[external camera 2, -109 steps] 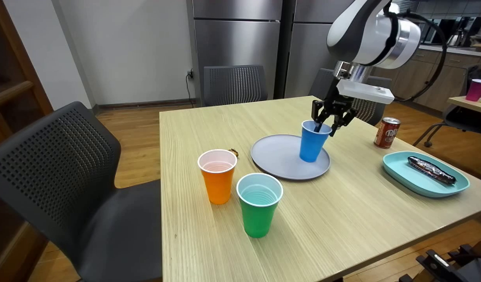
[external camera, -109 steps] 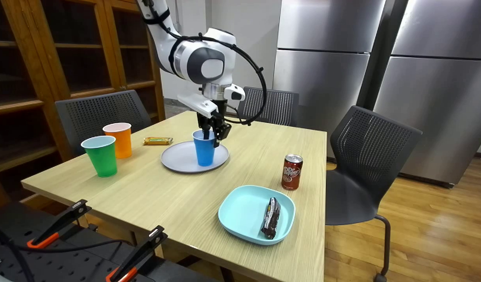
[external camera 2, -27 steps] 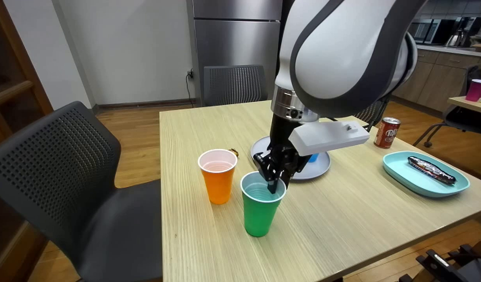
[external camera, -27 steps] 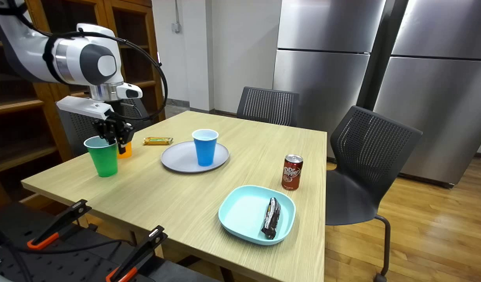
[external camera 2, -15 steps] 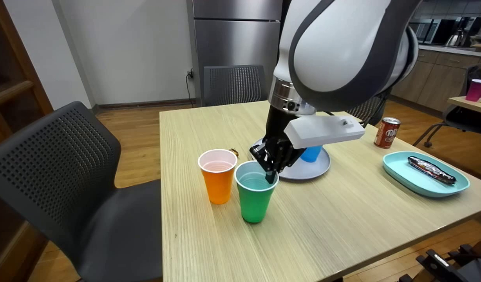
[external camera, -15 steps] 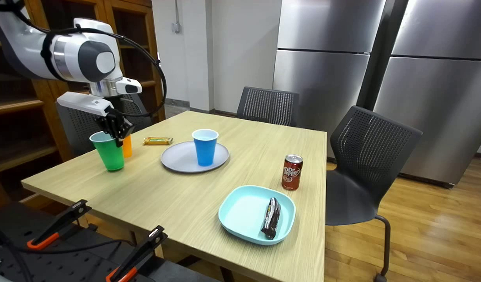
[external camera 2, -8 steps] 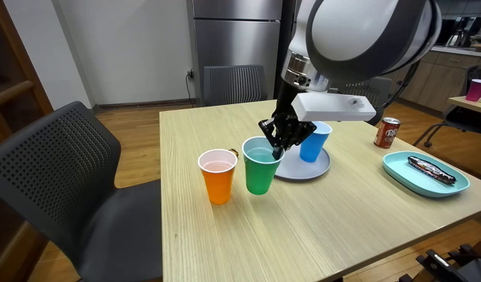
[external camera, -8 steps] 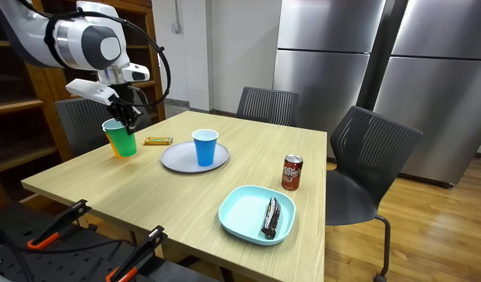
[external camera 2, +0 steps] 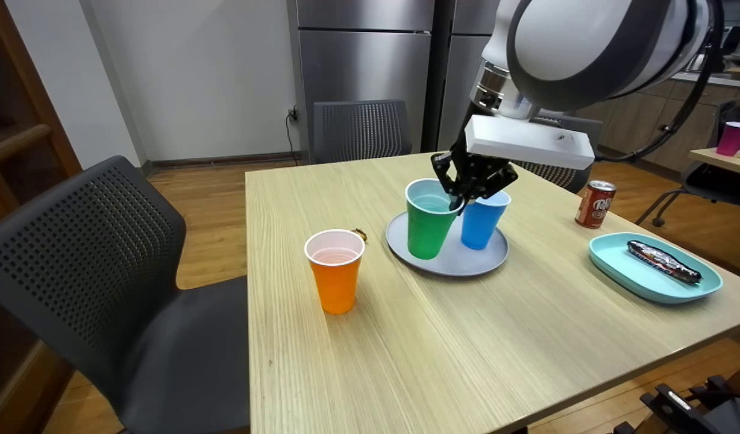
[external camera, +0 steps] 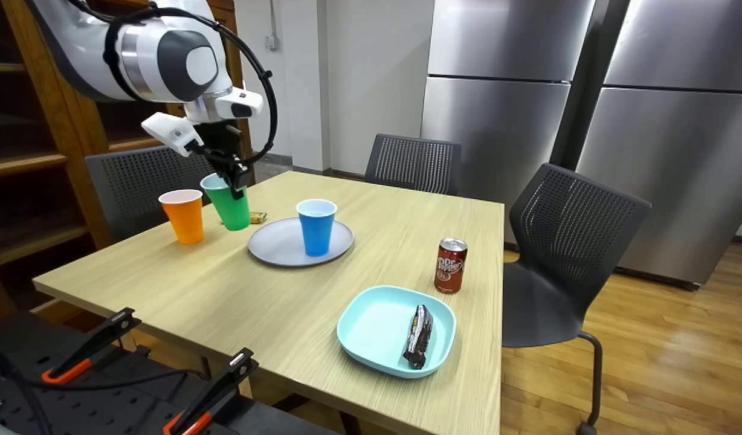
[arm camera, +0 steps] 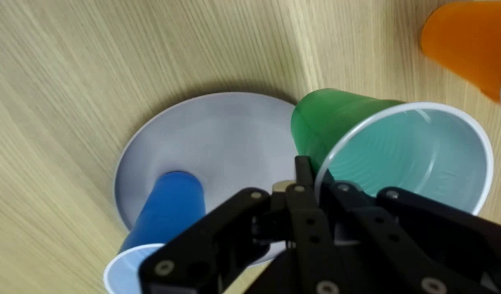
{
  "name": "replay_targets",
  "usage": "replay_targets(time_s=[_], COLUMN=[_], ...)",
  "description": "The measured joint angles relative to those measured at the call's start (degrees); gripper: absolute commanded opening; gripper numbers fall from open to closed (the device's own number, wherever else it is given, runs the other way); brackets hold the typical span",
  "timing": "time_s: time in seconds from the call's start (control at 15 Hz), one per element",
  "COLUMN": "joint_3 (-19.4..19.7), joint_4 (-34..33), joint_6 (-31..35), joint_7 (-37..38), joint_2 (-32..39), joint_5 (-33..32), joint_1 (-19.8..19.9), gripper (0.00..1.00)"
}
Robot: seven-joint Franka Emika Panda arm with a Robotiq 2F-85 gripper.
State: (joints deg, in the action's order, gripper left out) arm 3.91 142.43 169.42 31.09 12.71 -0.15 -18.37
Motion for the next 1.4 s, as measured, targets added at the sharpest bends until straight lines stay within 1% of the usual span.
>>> replay_targets(time_s=[0.27,0.4,0.87,1.4], joint_3=[4.52,5.87,6.49,6.48], joint_4=[0.0,-0.11,-3.53,-10.8], joint_6=[0.74,0.88,0.62,-2.23], joint_7=[7.31,10.17,16.2,18.62], joint_2=[0.11,0.31,2.44,7.72], joint_5=[-0.54,-0.54,-0.55,-0.54], joint_1=[-1.09,-1.74,-2.38,-2.72], gripper=[0.01,0.01,0.01,0.01])
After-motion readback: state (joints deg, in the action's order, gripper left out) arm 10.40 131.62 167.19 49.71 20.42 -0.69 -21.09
